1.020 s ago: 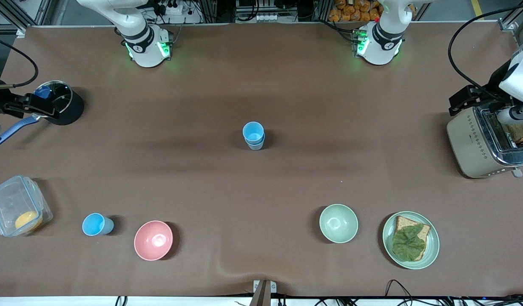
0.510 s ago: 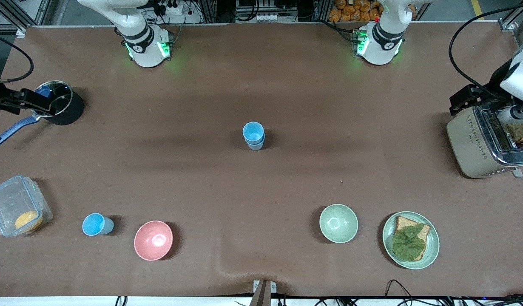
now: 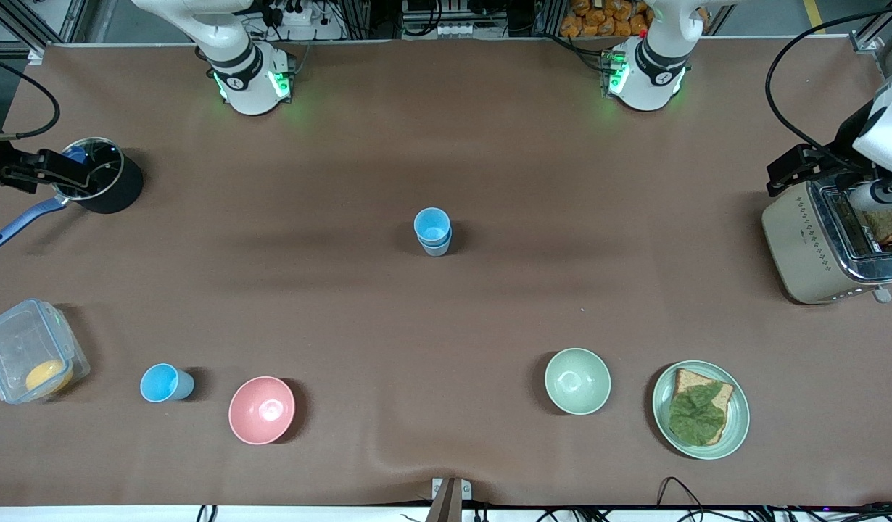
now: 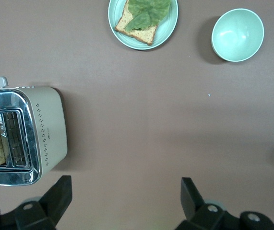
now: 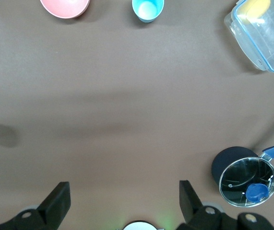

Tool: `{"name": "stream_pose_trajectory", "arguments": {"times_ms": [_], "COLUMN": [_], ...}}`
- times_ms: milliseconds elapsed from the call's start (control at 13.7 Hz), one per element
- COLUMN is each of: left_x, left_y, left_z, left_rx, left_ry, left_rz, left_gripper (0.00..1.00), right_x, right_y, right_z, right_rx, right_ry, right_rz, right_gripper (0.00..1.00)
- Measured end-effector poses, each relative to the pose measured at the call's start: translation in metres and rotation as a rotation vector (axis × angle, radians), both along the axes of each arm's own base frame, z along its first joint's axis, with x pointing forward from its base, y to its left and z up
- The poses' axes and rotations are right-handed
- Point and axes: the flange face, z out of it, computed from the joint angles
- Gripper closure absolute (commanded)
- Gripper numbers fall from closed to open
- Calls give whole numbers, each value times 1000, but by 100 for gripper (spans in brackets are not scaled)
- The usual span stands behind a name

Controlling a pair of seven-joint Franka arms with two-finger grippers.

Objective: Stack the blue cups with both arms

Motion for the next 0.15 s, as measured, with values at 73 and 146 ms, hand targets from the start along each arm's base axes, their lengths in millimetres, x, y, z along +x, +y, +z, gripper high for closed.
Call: {"name": "stream_pose_trajectory", "arguments": {"times_ms": [73, 146], "left_x": [0, 0], "left_y": [0, 0], "left_z": [0, 0], "left_rx": [0, 0], "left_ry": [0, 0], "left_rz": [0, 0], "left_gripper": [0, 0], "right_x": [0, -1], "right_y": [0, 0], "right_z": [0, 0], "right_rx": [0, 0], "right_ry": [3, 6], "right_rz": [0, 1], "right_gripper": [0, 0]}}
